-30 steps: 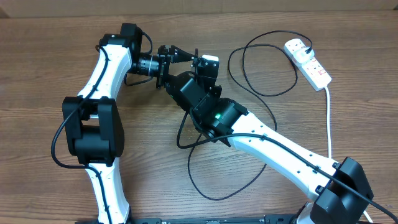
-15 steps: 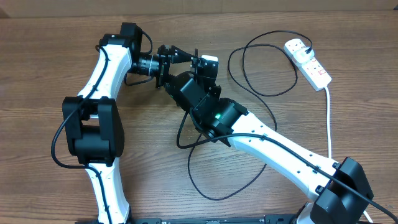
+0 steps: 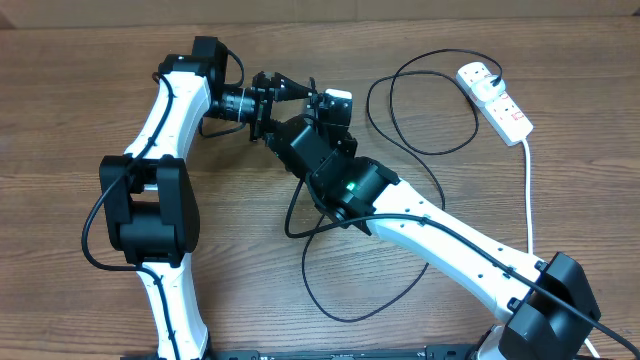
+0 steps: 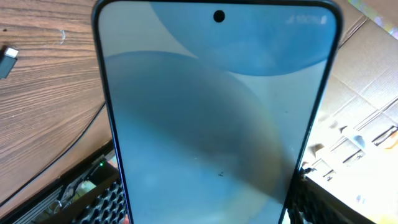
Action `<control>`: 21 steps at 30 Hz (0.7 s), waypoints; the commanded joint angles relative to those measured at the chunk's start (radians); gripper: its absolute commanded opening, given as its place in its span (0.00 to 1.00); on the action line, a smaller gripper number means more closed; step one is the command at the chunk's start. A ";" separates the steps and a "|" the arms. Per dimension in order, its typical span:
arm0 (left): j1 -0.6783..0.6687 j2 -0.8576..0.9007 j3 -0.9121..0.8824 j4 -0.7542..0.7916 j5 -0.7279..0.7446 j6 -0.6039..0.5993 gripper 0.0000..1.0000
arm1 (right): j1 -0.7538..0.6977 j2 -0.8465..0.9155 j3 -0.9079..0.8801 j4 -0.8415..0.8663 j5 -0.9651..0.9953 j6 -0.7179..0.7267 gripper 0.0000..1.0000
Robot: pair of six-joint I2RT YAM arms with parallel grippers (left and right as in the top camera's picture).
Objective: Plug charger to phone and switch on socket
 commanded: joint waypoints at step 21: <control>-0.001 -0.002 0.030 0.109 0.072 0.017 0.81 | -0.145 -0.047 0.060 -0.095 -0.130 0.426 0.04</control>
